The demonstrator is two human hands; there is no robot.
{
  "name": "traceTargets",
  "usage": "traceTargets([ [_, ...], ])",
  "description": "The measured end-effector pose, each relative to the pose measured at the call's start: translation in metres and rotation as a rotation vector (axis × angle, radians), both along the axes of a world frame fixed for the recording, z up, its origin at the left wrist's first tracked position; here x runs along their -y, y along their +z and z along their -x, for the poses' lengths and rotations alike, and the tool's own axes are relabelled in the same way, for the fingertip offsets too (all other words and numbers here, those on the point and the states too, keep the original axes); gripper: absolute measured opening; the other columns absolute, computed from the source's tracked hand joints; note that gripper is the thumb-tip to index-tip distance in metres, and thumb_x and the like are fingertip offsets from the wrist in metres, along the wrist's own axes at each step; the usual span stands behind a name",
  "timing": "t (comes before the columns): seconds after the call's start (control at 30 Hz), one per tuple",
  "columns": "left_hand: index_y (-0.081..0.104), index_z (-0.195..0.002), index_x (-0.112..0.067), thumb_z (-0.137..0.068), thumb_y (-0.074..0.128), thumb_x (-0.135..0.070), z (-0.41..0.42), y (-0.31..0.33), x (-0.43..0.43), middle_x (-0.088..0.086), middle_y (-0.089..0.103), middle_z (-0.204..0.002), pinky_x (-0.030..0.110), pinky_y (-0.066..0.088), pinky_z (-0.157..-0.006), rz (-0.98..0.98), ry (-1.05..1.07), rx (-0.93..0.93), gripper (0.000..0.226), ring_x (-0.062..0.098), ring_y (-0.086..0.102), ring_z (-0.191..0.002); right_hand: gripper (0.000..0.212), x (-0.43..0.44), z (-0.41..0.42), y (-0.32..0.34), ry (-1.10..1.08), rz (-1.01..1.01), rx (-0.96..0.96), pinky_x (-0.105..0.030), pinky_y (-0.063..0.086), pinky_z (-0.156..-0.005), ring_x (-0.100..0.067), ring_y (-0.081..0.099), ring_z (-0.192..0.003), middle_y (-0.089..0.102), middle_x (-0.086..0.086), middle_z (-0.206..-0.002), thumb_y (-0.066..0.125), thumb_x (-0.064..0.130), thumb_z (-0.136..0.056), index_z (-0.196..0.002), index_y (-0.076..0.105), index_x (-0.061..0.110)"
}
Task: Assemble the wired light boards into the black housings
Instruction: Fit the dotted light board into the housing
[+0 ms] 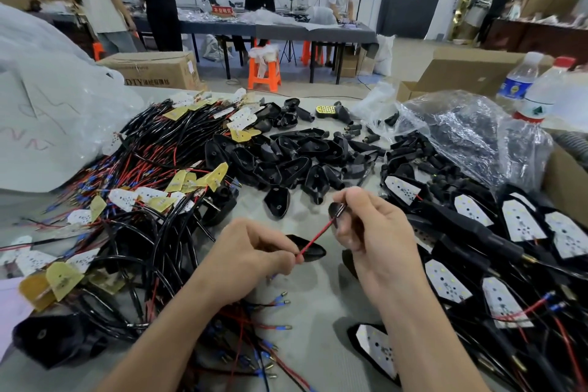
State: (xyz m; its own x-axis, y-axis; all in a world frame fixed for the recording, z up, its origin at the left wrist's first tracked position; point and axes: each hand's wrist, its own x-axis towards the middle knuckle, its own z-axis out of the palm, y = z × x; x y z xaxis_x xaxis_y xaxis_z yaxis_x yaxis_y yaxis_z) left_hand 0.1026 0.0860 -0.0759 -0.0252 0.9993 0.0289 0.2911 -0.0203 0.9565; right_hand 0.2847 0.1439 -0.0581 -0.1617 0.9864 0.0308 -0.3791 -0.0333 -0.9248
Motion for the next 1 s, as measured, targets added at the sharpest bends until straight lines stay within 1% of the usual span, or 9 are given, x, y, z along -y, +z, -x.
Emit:
traceTargets([
  [0.1, 0.083, -0.083, -0.008, -0.069, 0.072, -0.040, -0.001, -0.001, 0.000, 0.005, 0.079, -0.080, 0.028, 0.054, -0.078, -0.071, -0.025, 0.170, 0.036, 0.018, 0.071, -0.079, 0.031, 0.004, 0.000, 0.003, 0.088, -0.004, 0.112, -0.018, 0.028, -0.043, -0.011, 0.039, -0.043, 0.048, -0.008, -0.051, 0.058, 0.016, -0.099, -0.069, 0.066, 0.010],
  [0.2, 0.083, -0.095, -0.008, -0.078, 0.069, -0.047, -0.001, -0.004, -0.004, 0.015, 0.079, -0.094, 0.036, 0.056, -0.089, -0.112, 0.050, 0.308, 0.045, 0.032, 0.072, -0.092, 0.028, 0.015, 0.002, 0.005, 0.395, -0.080, 0.330, -0.018, 0.026, -0.039, -0.009, 0.042, -0.038, 0.052, -0.008, -0.051, 0.064, 0.022, -0.088, -0.060, 0.066, 0.016],
  [0.3, 0.083, -0.102, -0.016, -0.089, 0.064, -0.050, 0.005, -0.005, -0.010, 0.015, 0.077, -0.089, 0.030, 0.058, -0.077, -0.058, 0.155, 0.512, 0.041, 0.020, 0.071, -0.080, 0.025, 0.027, 0.009, 0.007, 0.699, -0.103, 0.512, -0.015, 0.028, -0.040, -0.007, 0.041, -0.036, 0.052, -0.007, -0.047, 0.063, 0.023, -0.081, -0.056, 0.063, 0.018],
  [0.4, 0.084, -0.092, -0.016, -0.098, 0.056, -0.043, 0.015, -0.004, -0.015, 0.005, 0.074, -0.075, 0.026, 0.055, -0.071, -0.013, 0.352, 0.662, 0.040, 0.012, 0.066, -0.066, 0.027, 0.031, 0.012, 0.008, 0.791, -0.134, 0.666, -0.017, 0.030, -0.044, -0.013, 0.038, -0.041, 0.047, -0.015, -0.055, 0.066, 0.020, -0.083, -0.057, 0.062, 0.015],
  [0.5, 0.078, -0.088, -0.006, -0.108, 0.048, -0.029, 0.030, -0.003, -0.020, 0.002, 0.067, -0.064, 0.024, 0.054, -0.065, -0.032, 0.519, 0.775, 0.043, 0.011, 0.062, -0.060, 0.030, 0.031, 0.009, 0.011, 0.864, -0.155, 0.731, -0.022, 0.028, -0.050, -0.014, 0.032, -0.045, 0.042, -0.010, -0.050, 0.066, 0.015, -0.085, -0.055, 0.061, 0.015],
  [0.6, 0.070, -0.088, -0.007, -0.108, 0.049, -0.023, 0.048, 0.001, -0.021, -0.003, 0.060, -0.058, 0.026, 0.049, -0.068, -0.093, 0.625, 0.861, 0.033, 0.010, 0.057, -0.057, 0.032, 0.032, 0.002, 0.016, 0.955, -0.120, 0.735, -0.025, 0.021, -0.049, -0.013, 0.028, -0.045, 0.037, -0.004, -0.045, 0.064, 0.009, -0.085, -0.054, 0.060, 0.016],
  [0.87, 0.069, -0.091, -0.007, -0.108, 0.049, -0.023, 0.062, 0.002, -0.020, -0.006, 0.053, -0.055, 0.017, 0.049, -0.054, -0.204, 0.691, 0.868, 0.030, 0.006, 0.050, -0.051, 0.023, 0.027, -0.019, 0.020, 1.222, -0.088, 0.757, -0.013, 0.036, -0.044, -0.006, 0.044, -0.044, 0.054, -0.021, -0.068, 0.069, 0.018, -0.087, -0.064, 0.067, 0.021],
  [0.93, 0.069, -0.092, -0.007, -0.108, 0.050, -0.023, 0.060, 0.002, -0.019, -0.005, 0.050, -0.056, 0.017, 0.046, -0.051, -0.207, 0.652, 0.835, 0.030, 0.007, 0.047, -0.050, 0.016, 0.028, -0.020, 0.021, 1.250, -0.062, 0.759, -0.011, 0.039, -0.047, -0.002, 0.047, -0.046, 0.056, -0.010, -0.061, 0.071, 0.016, -0.088, -0.073, 0.071, 0.013],
  [1.0, 0.069, -0.091, -0.008, -0.107, 0.050, -0.024, 0.055, 0.000, -0.020, -0.004, 0.049, -0.057, 0.018, 0.040, -0.045, -0.176, 0.596, 0.801, 0.030, 0.008, 0.041, -0.048, 0.019, 0.027, -0.017, 0.018, 1.181, -0.047, 0.779, -0.018, 0.037, -0.047, -0.005, 0.045, -0.049, 0.054, 0.001, -0.058, 0.074, 0.018, -0.086, -0.084, 0.071, -0.001],
])
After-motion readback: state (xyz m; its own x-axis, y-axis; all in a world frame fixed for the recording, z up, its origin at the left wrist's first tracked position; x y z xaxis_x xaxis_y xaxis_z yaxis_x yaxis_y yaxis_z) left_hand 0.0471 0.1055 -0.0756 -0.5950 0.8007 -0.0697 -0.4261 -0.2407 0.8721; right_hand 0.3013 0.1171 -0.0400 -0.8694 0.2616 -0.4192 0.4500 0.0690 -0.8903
